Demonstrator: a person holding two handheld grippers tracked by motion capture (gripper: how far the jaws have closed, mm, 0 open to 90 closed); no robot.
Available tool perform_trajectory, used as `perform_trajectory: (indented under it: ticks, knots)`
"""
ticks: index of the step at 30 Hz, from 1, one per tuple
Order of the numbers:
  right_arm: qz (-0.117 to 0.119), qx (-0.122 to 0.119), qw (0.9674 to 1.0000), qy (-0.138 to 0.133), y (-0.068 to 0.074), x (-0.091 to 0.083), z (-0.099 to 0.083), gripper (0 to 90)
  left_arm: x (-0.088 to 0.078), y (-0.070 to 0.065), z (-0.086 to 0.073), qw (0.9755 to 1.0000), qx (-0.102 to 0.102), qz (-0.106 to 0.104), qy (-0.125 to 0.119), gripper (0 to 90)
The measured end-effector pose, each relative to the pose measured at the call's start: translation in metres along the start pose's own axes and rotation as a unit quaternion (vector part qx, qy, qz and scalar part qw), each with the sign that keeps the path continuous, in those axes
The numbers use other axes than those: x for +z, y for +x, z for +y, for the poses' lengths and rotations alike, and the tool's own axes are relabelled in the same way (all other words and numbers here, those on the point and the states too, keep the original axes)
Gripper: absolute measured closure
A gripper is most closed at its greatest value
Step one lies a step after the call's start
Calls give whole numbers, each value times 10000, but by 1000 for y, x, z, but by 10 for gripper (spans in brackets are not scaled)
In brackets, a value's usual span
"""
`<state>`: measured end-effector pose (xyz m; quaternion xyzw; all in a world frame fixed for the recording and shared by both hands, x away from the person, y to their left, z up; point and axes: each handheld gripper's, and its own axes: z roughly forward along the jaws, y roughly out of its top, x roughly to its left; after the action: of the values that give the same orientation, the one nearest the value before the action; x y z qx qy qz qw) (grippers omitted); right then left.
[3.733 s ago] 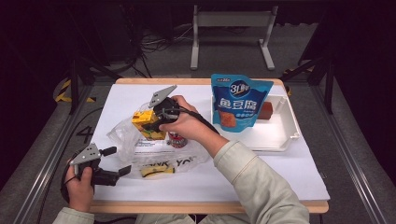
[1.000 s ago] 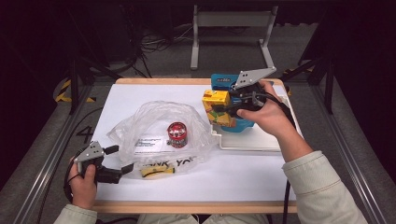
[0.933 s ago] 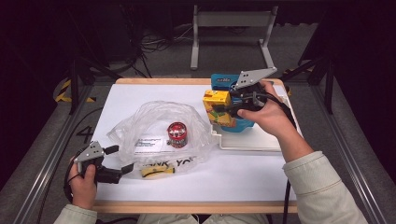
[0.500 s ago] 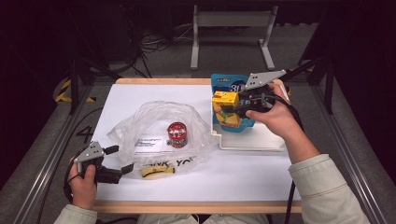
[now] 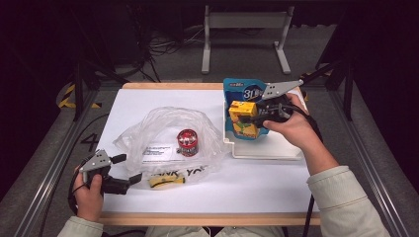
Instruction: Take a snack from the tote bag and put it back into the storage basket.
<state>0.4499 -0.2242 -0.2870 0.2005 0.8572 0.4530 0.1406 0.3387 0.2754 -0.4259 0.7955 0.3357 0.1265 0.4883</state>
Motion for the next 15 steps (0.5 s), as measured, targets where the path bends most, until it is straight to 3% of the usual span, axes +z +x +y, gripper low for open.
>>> perform_trajectory:
  ticks: [15]
  knots:
    - [71,92,9998,164,-1,15,-25,531,1,0,0,10000,-24,-18,4,33]
